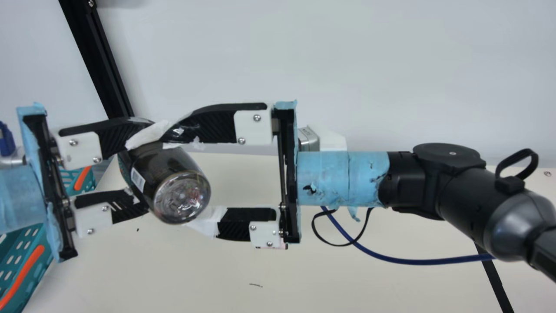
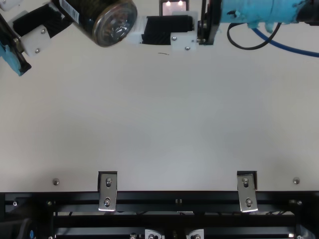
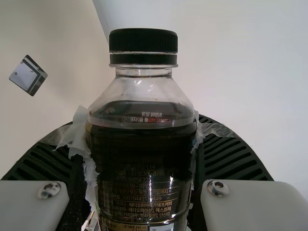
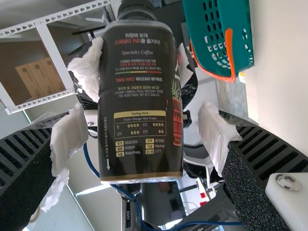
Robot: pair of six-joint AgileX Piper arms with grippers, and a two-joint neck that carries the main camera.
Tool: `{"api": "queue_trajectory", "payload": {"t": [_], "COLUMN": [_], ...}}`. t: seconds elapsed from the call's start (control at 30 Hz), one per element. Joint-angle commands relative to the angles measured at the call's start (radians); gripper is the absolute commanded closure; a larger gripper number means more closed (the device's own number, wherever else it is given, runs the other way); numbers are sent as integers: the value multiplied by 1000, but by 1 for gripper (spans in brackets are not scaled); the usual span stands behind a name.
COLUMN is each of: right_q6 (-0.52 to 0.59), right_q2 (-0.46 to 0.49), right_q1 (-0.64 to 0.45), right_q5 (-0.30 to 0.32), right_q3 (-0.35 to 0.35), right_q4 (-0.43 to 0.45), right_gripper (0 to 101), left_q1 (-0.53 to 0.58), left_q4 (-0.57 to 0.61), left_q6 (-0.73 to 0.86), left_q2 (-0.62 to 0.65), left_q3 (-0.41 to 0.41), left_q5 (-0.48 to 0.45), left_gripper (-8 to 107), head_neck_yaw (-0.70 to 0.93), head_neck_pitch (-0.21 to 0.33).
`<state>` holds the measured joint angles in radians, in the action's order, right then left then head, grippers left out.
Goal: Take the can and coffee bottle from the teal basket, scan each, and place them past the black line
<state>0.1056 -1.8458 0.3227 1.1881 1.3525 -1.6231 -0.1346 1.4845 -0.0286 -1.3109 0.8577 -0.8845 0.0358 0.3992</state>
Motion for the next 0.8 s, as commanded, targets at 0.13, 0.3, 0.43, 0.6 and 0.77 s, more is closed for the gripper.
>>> {"api": "queue_trajectory", "payload": {"t": [0.13, 0.3, 0.43, 0.6, 0.77], "right_q6": [-3, -5, -6, -6, -6], "right_q2": [-9, -15, -17, -17, -17], "right_q1": [20, 31, 31, 31, 31], "right_q5": [-2, -5, -7, -9, -10], "right_q3": [3, 9, 10, 10, 10], "right_q4": [-13, -15, -16, -16, -18], "right_gripper": [0, 0, 0, 101, 101], "left_q1": [0, 0, 0, 0, 0], "left_q4": [0, 0, 0, 0, 0], "left_q6": [0, 0, 0, 0, 0], "left_q2": [0, 0, 0, 0, 0], "left_q3": [0, 0, 0, 0, 0], "left_q5": [0, 0, 0, 0, 0], "left_gripper": [89, 89, 89, 89, 89], "head_neck_yaw": [-3, -3, -3, -3, -3], "head_neck_pitch": [33, 33, 33, 33, 33]}}
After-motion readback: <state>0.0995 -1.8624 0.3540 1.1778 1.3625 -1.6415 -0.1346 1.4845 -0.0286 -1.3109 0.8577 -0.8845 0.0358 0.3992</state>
